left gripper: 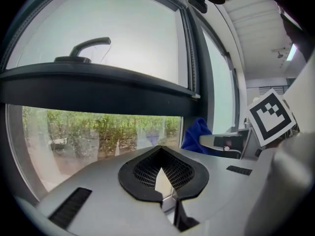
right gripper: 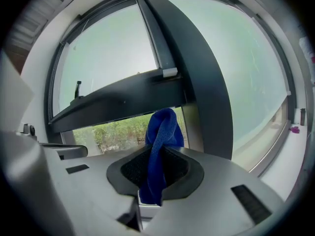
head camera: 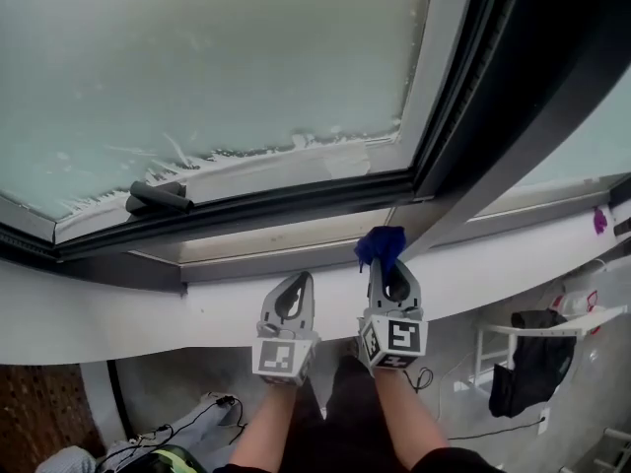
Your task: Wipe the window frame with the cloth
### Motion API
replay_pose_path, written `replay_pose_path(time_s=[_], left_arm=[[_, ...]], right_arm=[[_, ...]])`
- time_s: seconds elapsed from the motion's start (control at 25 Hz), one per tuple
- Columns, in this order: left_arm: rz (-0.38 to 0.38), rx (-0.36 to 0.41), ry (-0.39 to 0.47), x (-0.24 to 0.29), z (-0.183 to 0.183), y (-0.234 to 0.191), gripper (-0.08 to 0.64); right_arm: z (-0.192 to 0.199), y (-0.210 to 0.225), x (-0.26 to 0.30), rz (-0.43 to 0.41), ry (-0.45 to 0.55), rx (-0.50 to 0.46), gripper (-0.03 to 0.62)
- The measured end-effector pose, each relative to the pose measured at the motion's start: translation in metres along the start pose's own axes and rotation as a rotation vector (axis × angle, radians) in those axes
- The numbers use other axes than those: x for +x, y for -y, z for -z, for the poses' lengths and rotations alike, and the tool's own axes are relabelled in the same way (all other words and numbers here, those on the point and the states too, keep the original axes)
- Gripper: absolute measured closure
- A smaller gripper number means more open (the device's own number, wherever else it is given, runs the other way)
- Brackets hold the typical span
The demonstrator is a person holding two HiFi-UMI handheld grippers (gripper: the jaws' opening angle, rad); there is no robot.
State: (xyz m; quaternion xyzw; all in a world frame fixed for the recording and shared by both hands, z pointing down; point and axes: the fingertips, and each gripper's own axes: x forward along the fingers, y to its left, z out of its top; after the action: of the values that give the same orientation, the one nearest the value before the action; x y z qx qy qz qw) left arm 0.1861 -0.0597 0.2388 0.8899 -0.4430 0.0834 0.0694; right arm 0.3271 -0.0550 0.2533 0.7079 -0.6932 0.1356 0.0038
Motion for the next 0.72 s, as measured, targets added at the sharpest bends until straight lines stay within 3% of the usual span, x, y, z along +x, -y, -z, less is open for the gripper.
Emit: replay_pose_path(time_s=[0.52, 0.72], left_arm=[[0.042, 0.025, 0.005, 0.027, 0.008, -0.024, 0.555], [0.037, 0.014, 0.019, 0.032, 0.006, -0.028, 0.555]], right_arm=[[-0.019, 0.033, 0.076, 0.186, 0.082, 0.075, 0.551], [-0.032, 0.038, 0.090, 0.211, 0.129, 0.034, 0.551]])
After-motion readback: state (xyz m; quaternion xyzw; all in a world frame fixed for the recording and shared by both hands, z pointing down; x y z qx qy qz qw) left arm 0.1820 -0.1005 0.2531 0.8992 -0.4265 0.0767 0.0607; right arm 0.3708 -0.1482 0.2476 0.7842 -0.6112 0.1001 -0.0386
